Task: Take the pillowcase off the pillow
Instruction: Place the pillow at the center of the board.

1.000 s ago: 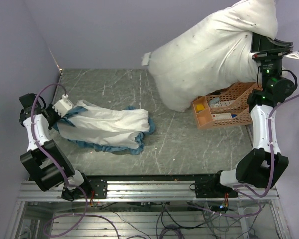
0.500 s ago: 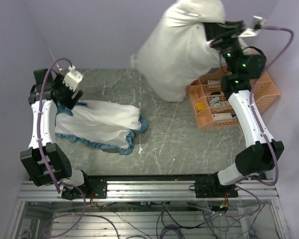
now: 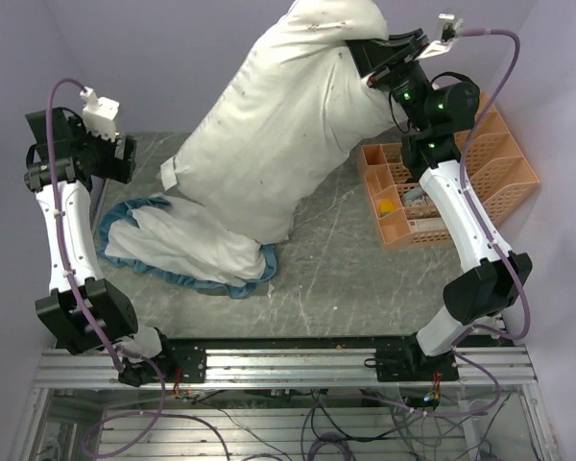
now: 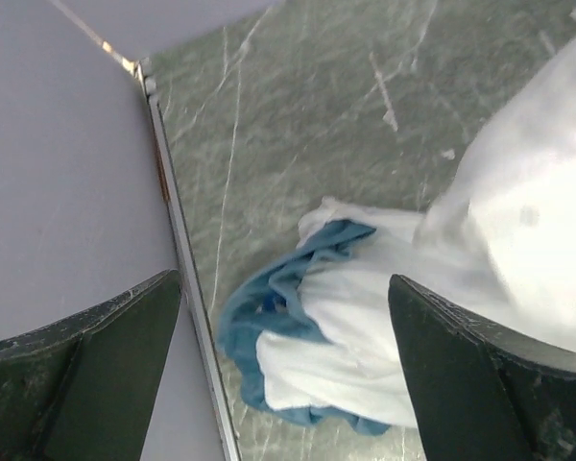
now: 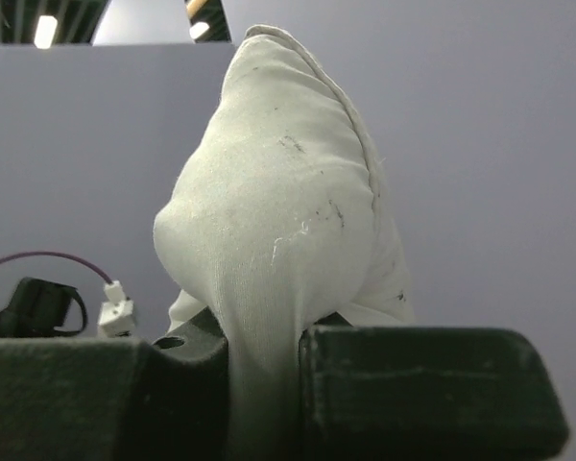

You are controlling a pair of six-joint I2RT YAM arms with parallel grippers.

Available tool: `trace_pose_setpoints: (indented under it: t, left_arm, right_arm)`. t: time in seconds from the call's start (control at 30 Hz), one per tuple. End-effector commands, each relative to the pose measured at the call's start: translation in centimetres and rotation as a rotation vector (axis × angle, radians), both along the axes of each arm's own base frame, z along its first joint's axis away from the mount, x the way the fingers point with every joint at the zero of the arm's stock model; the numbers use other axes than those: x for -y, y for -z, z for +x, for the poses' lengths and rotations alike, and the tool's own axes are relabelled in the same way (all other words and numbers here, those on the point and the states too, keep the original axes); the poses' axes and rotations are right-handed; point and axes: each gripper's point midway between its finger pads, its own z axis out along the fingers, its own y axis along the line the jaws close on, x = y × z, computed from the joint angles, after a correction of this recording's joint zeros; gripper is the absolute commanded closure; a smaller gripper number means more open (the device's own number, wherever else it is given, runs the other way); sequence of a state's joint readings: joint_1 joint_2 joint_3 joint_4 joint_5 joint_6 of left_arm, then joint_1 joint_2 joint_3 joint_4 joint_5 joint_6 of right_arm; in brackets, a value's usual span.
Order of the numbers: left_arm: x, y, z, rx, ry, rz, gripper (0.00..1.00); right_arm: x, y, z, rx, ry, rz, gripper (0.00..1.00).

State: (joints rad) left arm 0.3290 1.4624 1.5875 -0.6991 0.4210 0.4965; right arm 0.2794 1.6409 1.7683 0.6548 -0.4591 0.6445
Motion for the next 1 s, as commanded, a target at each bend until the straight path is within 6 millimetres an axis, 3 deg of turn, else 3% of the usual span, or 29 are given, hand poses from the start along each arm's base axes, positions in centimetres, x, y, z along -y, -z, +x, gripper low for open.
trace_pose_setpoints:
  t: [0.0, 0.1, 0.2, 0.27, 0.37, 0.47, 0.53, 0.63, 0.7, 0.77, 0.9, 0.97]
  left_arm:
    - [-1.9, 0.2, -1.5, 0.009, -0.041, -0.059, 0.00]
    - [-3.0, 0.4, -2.3, -0.001, -0.056, -0.069, 0.01]
    - [-3.4, 0.1, -2.8, -0.006, -0.063, -0.078, 0.01]
    - [-3.4, -0.1, -3.0, -0.009, -0.063, -0.087, 0.00]
    - [-3.4, -0.5, -3.3, -0.006, -0.072, -0.103, 0.00]
    - [-3.3, -0.5, -3.5, -0.003, -0.076, -0.118, 0.00]
    - [-3.2, -0.3, -3.5, 0.000, -0.079, -0.120, 0.00]
    - [-3.3, 0.1, -3.6, -0.002, -0.088, -0.123, 0.00]
    - [-3.3, 0.2, -3.8, -0.001, -0.091, -0.123, 0.01]
    - [-3.3, 0.4, -3.8, -0.001, -0.095, -0.122, 0.00]
    - [-3.5, 1.0, -4.0, -0.006, -0.099, -0.123, 0.00]
    - [-3.5, 1.3, -4.1, -0.012, -0.102, -0.126, 0.00]
  right_arm:
    - [0.5, -1.4, 0.0, 0.060, 0.124, -0.010, 1.00]
    - [1.7, -0.9, 1.6, 0.063, 0.258, -0.049, 1.00]
    - [2.9, -2.3, 2.4, 0.120, 0.392, -0.073, 1.00]
    - [2.5, -3.8, 2.1, 0.179, 0.453, -0.094, 1.00]
    - [-0.6, -5.2, 0.3, 0.305, 0.522, -0.181, 1.00]
    - [-7.0, -2.9, -1.8, 0.394, 0.546, -0.346, 1.00]
    - [-11.2, 0.5, -2.9, 0.460, 0.580, -0.497, 1.00]
    - [-17.8, 8.2, -5.1, 0.513, 0.548, -0.725, 1.00]
    - [-21.5, 14.1, -7.6, 0.530, 0.465, -0.837, 1.00]
    - [-25.5, 20.6, -11.6, 0.495, 0.300, -0.908, 1.00]
    - [-29.5, 32.2, -17.5, 0.308, -0.014, -0.979, 1.00]
    - [-30.0, 36.8, -18.9, 0.179, -0.114, -0.979, 1.00]
